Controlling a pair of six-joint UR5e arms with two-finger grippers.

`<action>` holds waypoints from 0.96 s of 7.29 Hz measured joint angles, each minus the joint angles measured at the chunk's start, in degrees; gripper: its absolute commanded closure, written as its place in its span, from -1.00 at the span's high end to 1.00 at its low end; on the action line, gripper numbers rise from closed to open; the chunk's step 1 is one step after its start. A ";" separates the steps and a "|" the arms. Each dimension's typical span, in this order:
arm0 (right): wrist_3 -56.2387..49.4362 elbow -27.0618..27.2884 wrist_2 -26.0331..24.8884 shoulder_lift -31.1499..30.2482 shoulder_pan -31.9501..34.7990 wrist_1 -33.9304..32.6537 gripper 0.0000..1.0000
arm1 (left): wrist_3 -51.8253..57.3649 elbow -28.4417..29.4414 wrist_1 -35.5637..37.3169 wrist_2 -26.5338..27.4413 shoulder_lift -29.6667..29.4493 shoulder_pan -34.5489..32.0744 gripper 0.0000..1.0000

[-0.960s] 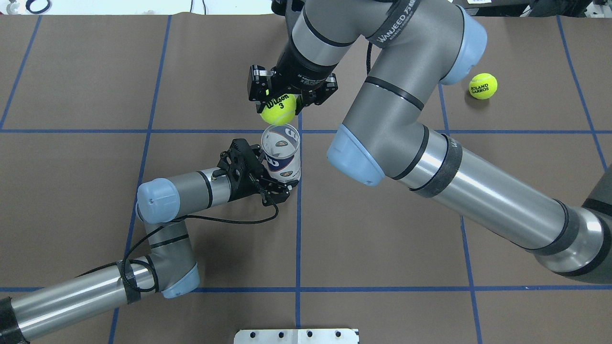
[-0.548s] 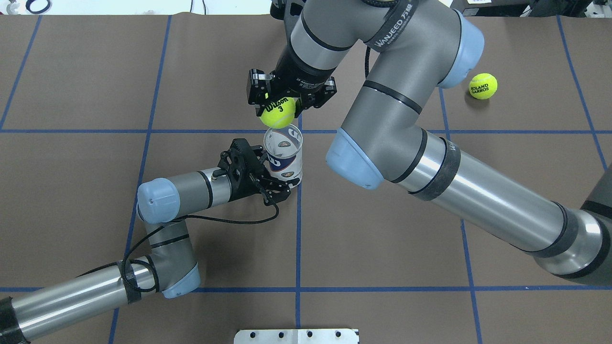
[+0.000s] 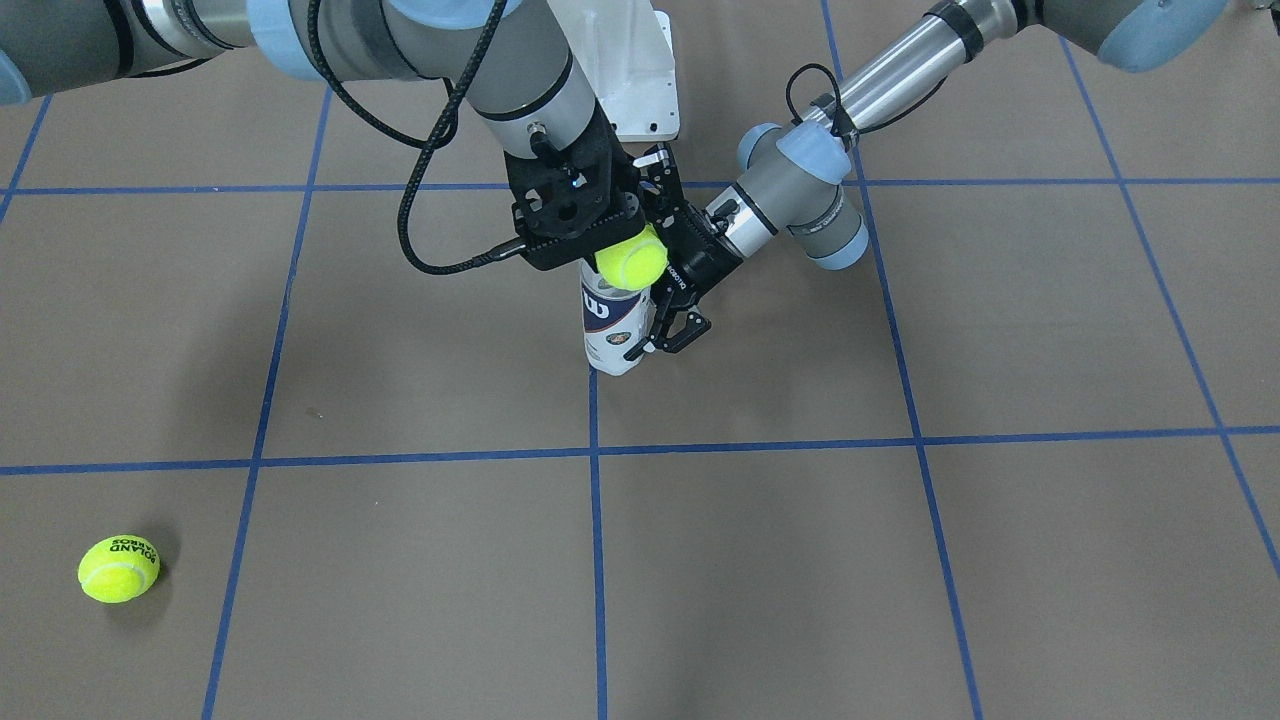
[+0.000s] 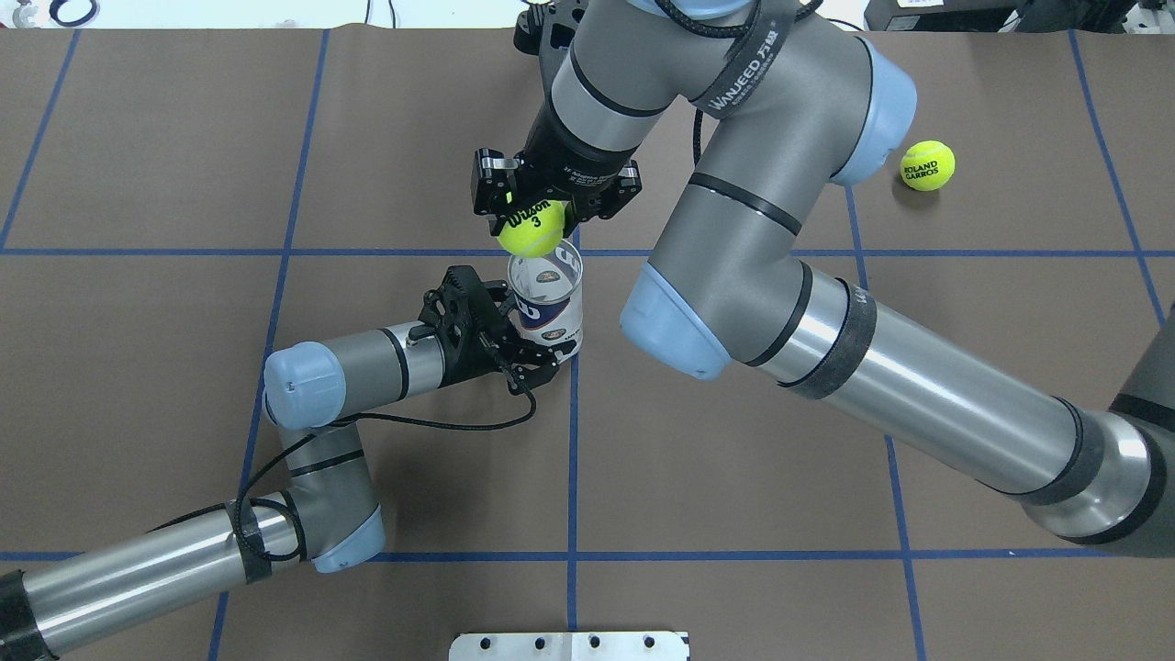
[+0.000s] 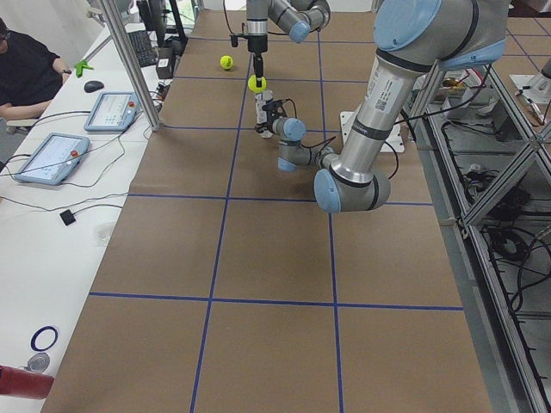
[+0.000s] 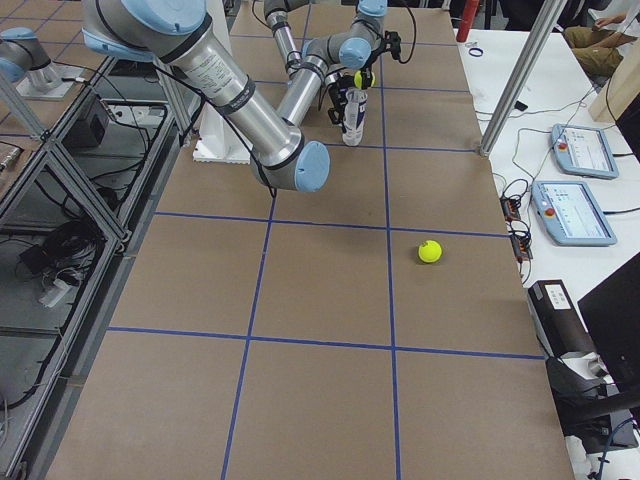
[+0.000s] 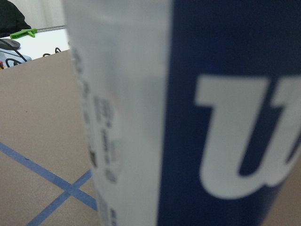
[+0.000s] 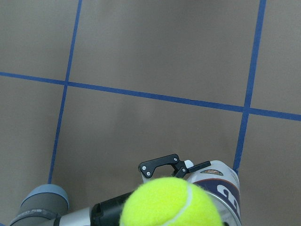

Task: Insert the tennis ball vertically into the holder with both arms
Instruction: 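Lower the ball into the can opening and open the right gripper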

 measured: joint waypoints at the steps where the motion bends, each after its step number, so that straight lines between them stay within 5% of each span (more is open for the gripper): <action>1: -0.02 0.00 -0.09 -0.15 -0.10 -0.04 -1.00 | -0.05 0.00 0.00 0.00 0.00 0.00 0.56; 2: -0.03 0.00 -0.16 -0.27 -0.15 -0.05 -1.00 | -0.13 0.00 0.00 0.00 0.00 0.00 0.56; 3: -0.04 0.00 -0.19 -0.34 -0.22 -0.06 -0.75 | -0.17 0.00 0.00 0.00 0.00 0.00 0.56; 5: -0.04 0.00 -0.19 -0.48 -0.31 -0.07 0.36 | -0.19 -0.06 -0.06 0.00 0.00 0.00 0.56; 7: -0.04 0.02 -0.18 -0.59 -0.36 -0.07 0.65 | -0.19 -0.08 -0.09 0.00 0.00 -0.05 0.56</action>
